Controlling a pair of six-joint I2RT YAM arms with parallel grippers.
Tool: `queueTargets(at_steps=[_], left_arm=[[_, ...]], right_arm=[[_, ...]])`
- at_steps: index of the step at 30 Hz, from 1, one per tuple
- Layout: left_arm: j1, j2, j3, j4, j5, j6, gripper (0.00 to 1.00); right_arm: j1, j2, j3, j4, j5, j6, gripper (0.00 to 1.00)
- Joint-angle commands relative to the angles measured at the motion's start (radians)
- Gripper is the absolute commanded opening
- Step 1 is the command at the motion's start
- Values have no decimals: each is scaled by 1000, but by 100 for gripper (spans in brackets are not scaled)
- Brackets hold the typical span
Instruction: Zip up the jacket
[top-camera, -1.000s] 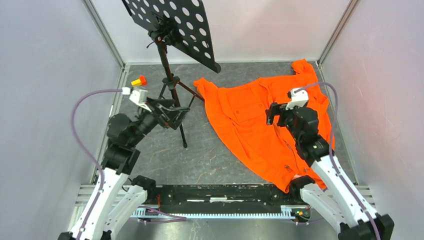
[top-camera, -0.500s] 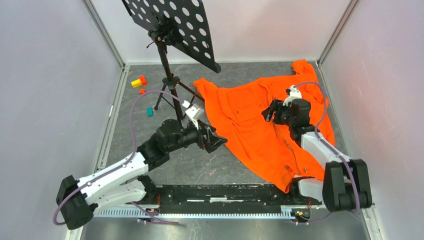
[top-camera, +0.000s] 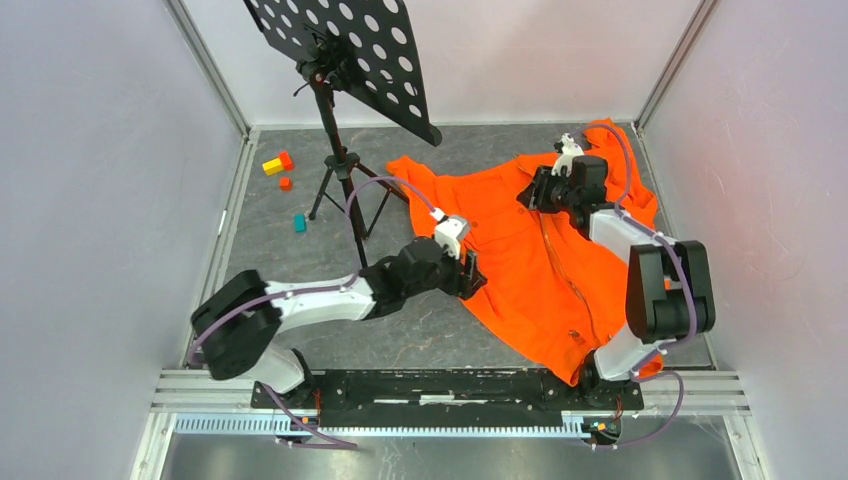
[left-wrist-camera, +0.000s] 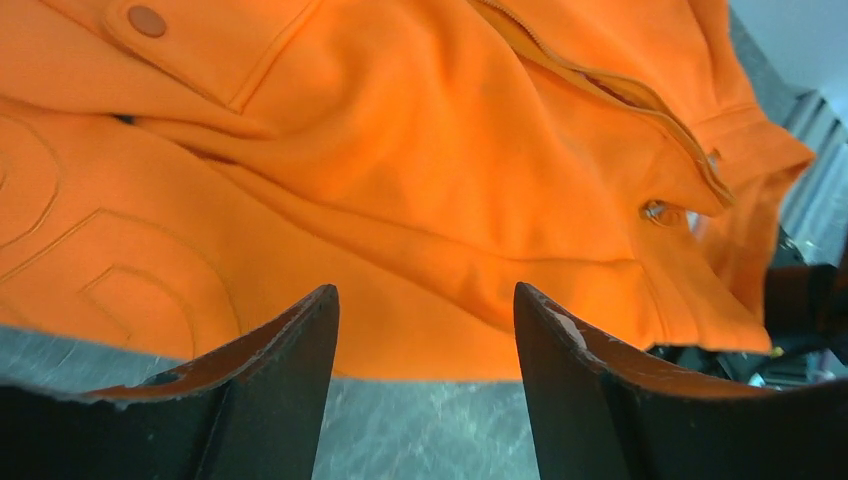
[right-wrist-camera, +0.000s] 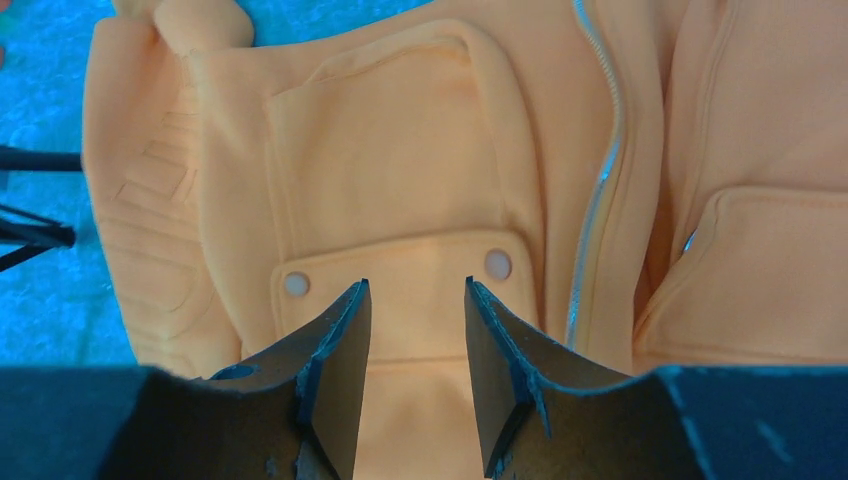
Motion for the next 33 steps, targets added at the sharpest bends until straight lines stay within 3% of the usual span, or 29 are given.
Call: queueTargets(at_steps=[1, 5, 15, 19, 23, 29, 33], left_arm=[[-30, 154, 153, 39, -121, 1, 71], [-32, 294, 296, -55, -182, -30, 80], [-26, 578, 636, -311, -379, -43, 81], [-13, 652, 715, -375, -446, -43, 88], [19, 715, 799, -447, -432, -59, 91], [87, 792, 885, -528, -395, -74, 89], [135, 841, 942, -574, -345, -71, 89]], right_arm=[[-3, 102, 123, -87, 24, -92, 46], [-6, 178, 210, -134, 86, -144, 47], [-53, 228, 213, -149, 154, -188, 48], [-62, 246, 222, -144, 155, -186, 52], [-62, 293, 274, -144, 124, -177, 51], [-62, 318, 284, -165, 223, -200, 51], [-63, 333, 280, -162, 212, -206, 51]])
